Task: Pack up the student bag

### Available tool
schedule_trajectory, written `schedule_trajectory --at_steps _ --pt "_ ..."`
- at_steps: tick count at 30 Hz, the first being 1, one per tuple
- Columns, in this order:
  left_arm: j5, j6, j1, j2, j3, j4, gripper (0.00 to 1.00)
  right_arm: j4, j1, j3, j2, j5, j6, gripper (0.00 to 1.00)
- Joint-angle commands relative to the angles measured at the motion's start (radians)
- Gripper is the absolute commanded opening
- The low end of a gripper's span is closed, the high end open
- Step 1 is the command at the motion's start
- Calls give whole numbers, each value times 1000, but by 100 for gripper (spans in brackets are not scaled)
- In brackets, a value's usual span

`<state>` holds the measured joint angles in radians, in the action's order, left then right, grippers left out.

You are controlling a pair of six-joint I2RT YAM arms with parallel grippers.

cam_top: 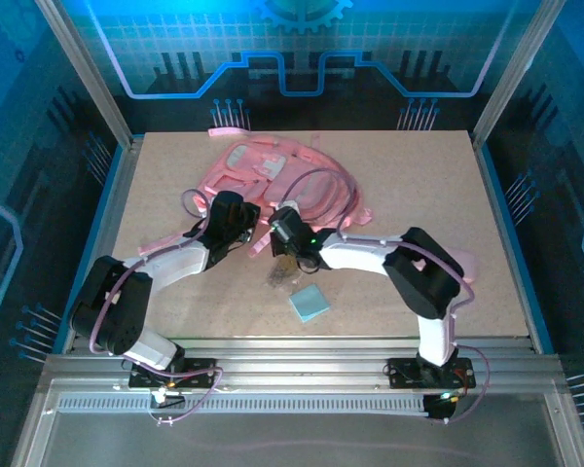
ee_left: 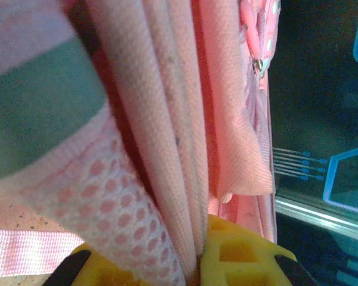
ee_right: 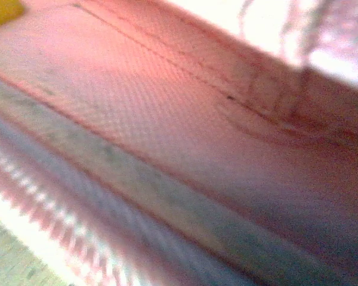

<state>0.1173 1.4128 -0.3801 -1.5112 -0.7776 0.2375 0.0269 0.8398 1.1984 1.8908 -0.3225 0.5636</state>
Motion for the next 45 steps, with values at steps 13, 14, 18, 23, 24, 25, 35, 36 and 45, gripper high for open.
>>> schedule_trajectory --at_steps 13,14,18,23,24,25,35,36,45 --pt "-292 -292 172 -79 -126 23 0 756 -350 90 -73 502 -403 0" --pt "-301 -301 179 -81 -128 19 0 790 -365 103 -64 489 -427 0" --pt "-339 -337 195 -90 -145 6 0 871 -379 130 -57 346 -495 0" --pt "-381 -372 204 -99 -167 -29 0 866 -422 149 -88 268 -488 0" --pt "-386 -375 204 -100 -167 -29 0 854 -423 151 -96 269 -490 0" --pt "-388 -381 204 -100 -170 -33 0 849 -423 153 -100 262 -490 0" --pt "-433 -572 261 -174 -300 -151 0 933 -455 232 -72 -11 -594 0" --pt "-445 -579 273 -203 -326 -160 0 942 -454 244 -74 35 -602 0" --pt "-512 -581 297 -504 -663 -136 23 889 -344 222 -122 536 -605 0"
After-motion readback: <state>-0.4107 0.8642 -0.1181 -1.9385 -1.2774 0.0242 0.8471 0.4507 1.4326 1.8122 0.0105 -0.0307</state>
